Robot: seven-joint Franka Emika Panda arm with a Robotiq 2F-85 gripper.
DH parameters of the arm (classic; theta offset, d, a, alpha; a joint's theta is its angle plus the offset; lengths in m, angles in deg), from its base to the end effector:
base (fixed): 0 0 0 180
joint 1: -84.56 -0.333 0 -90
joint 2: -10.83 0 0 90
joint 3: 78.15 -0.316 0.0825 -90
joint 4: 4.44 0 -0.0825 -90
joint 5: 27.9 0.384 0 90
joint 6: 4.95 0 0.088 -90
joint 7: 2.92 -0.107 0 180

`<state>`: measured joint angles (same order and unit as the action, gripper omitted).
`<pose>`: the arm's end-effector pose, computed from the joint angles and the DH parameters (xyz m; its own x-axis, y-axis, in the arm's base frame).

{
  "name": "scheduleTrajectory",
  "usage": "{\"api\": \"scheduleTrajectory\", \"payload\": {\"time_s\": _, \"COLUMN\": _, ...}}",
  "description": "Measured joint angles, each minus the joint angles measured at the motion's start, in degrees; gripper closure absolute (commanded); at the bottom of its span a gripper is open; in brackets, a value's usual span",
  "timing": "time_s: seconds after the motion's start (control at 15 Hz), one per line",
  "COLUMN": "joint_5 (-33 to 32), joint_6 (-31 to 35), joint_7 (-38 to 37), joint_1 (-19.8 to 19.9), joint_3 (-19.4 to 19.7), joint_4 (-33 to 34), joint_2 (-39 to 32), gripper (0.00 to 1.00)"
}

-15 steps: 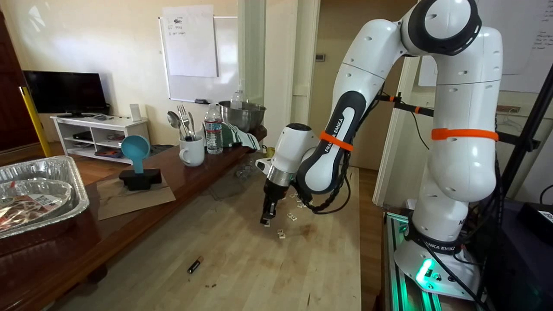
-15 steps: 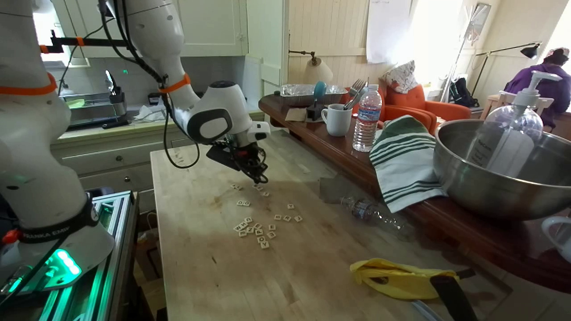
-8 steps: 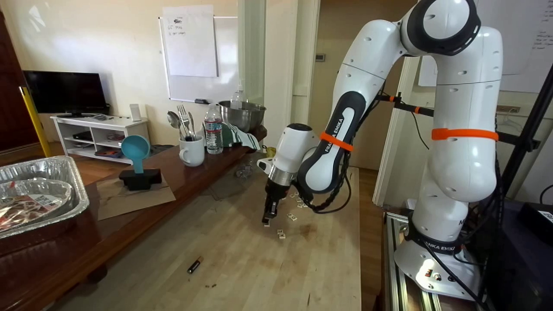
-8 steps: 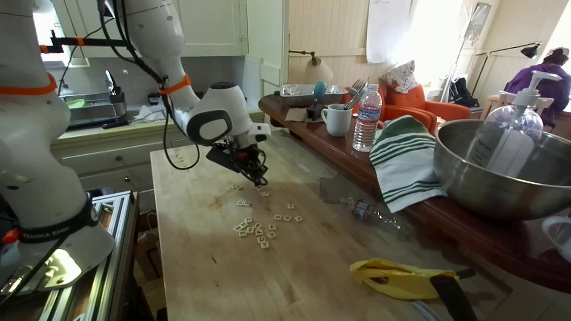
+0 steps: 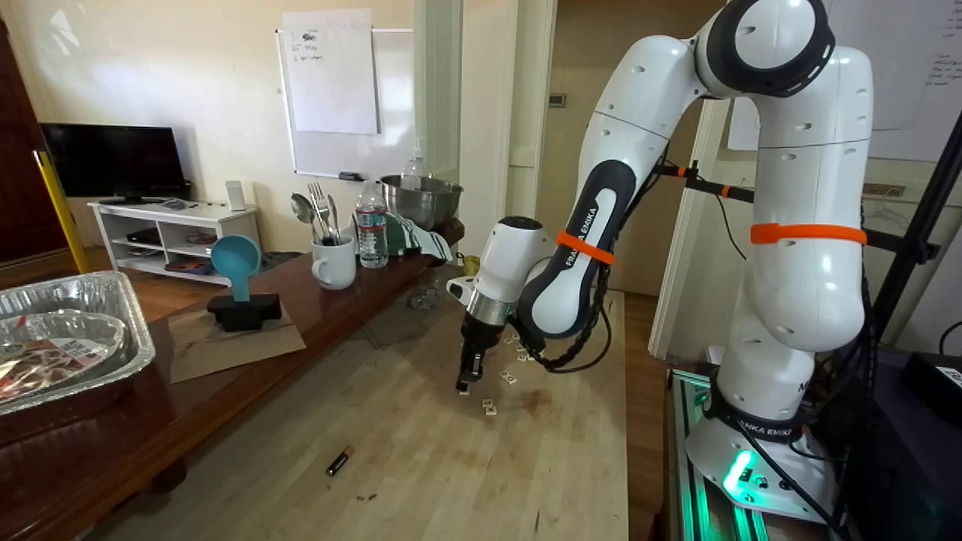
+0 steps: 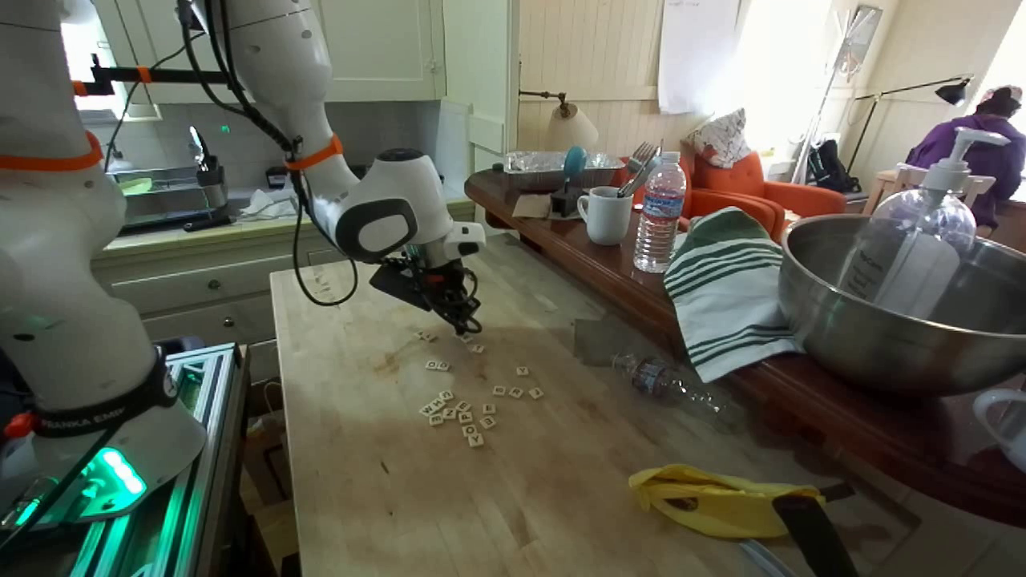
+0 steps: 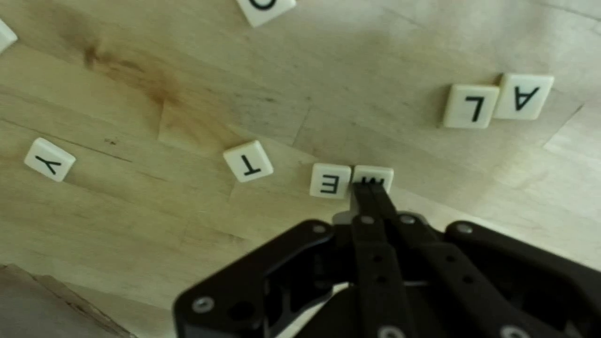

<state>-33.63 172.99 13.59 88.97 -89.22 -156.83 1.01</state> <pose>0.4405 0.0626 0.2123 0.8429 0.4684 0.2648 0.4658 -0.8816 0.0766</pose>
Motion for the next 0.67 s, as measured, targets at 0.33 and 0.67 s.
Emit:
{"api": "scheduleTrajectory", "payload": {"time_s": 0.33, "joint_5": -2.46, "joint_6": -0.33, "joint_7": 3.37, "joint_1": 0.03, "joint_3": 0.18, "joint_4": -0.38, "joint_2": 0.39, "gripper": 1.0}}
{"api": "scheduleTrajectory", "payload": {"time_s": 0.67, "joint_5": -7.13, "joint_6": -0.34, "joint_7": 7.98, "joint_1": 0.01, "joint_3": 2.09, "joint_4": -3.1, "joint_2": 2.49, "gripper": 1.0}}
